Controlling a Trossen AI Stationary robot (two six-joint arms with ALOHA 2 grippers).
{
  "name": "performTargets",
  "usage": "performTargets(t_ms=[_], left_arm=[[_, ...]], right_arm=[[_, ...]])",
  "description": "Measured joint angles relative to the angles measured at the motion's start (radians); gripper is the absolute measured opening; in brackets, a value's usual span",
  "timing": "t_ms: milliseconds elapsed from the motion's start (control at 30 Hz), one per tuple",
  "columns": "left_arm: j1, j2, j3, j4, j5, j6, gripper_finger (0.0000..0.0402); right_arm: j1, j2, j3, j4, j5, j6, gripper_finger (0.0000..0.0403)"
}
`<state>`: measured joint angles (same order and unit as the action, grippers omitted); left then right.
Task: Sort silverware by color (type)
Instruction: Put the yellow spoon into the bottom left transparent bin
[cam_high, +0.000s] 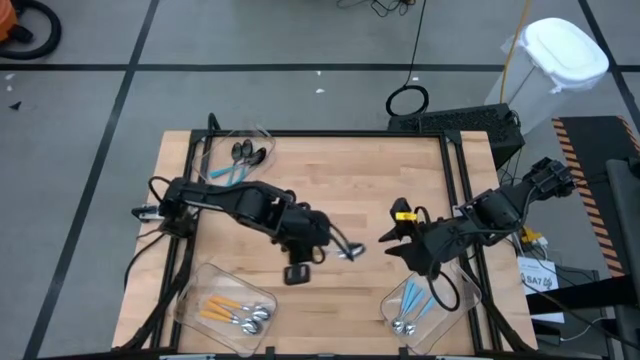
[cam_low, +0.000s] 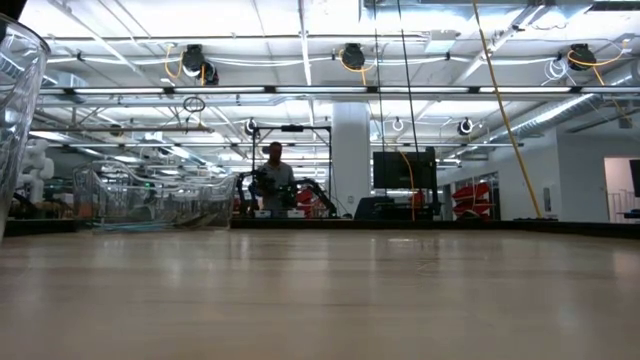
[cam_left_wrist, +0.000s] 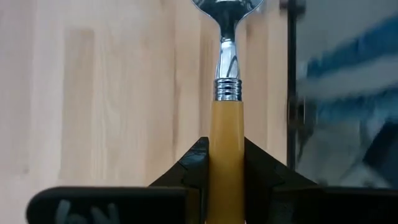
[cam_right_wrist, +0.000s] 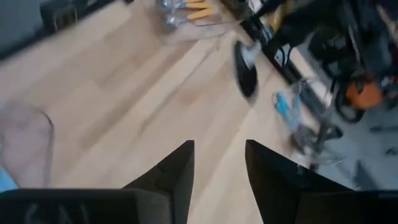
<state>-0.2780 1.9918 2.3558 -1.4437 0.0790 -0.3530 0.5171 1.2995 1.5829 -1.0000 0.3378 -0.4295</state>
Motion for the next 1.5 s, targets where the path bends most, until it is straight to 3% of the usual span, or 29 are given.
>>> performTargets(t_ms=[167, 533, 667, 900, 1233, 1500], left_arm=[[-0.034, -0.007, -0.001, -0.129, 0.011, 0.113, 0.0056], [-0.130, -0.019, 0.000, -0.126, -0.009, 0.228, 0.0056], [-0.176, -0.032, -0.004, -0.126, -0.050, 0.251, 0.0056], [-0.210, -0.148, -0.100, -0.127, -0.158, 0.218, 0.0056], [-0.257, -0.420, -0.538, -0.128, -0.173, 0.122, 0.0056], [-0.405, -0.502, -0.761, -0.061, -0.166, 0.008, 0.0056]], right_arm=[[0.000, 0.000, 0.000, 0.026, 0.009, 0.230, 0.0139], [0.010, 0.000, 0.000, 0.018, 0.025, 0.876, 0.0139], [0.030, 0.000, 0.000, 0.020, 0.024, 1.020, 0.0139], [0.053, 0.000, 0.000, 0.052, 0.026, 1.097, 0.0139], [0.055, 0.000, 0.000, 0.053, 0.025, 1.155, 0.0139], [0.053, 0.000, 0.000, 0.054, 0.059, 1.156, 0.0139]])
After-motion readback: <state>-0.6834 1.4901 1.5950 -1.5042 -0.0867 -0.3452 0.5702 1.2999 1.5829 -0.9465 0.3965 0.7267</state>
